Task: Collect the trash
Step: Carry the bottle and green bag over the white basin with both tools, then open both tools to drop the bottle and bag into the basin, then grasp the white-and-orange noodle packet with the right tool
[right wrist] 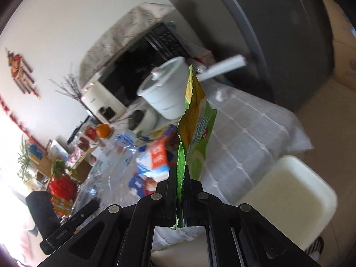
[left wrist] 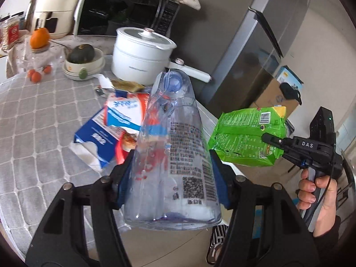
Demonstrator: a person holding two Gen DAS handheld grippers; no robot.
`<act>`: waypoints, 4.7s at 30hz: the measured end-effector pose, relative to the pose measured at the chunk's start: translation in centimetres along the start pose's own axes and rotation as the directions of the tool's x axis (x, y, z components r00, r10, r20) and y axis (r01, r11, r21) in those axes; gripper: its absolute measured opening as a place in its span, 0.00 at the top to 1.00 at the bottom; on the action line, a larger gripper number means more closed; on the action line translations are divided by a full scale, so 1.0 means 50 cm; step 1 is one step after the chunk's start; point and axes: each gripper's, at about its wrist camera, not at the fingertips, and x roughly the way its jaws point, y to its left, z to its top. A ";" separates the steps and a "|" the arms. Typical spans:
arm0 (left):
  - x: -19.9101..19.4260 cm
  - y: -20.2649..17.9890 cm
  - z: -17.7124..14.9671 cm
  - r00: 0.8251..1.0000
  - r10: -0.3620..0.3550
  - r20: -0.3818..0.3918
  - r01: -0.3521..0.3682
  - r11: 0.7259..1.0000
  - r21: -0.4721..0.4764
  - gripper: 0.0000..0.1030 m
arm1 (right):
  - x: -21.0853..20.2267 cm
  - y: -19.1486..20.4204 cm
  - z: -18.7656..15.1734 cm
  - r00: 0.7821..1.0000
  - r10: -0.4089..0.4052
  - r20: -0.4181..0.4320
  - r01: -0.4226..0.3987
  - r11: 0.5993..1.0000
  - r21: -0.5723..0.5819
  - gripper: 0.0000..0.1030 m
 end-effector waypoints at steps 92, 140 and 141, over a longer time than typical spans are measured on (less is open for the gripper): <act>0.125 0.193 0.166 0.949 0.308 -0.065 -0.312 0.947 -0.077 0.01 | 0.186 -0.020 0.023 0.940 -0.288 -0.184 0.270 0.956 -0.117 0.19; -0.142 0.274 0.089 0.912 0.308 0.272 -0.222 0.926 -0.306 0.98 | 0.330 0.101 0.031 0.979 0.032 -0.202 -0.047 0.996 -0.070 0.24; -0.141 0.282 0.082 0.916 0.313 0.251 -0.230 0.922 -0.311 0.98 | 0.342 0.104 0.033 0.978 0.047 -0.205 -0.061 0.996 -0.060 0.24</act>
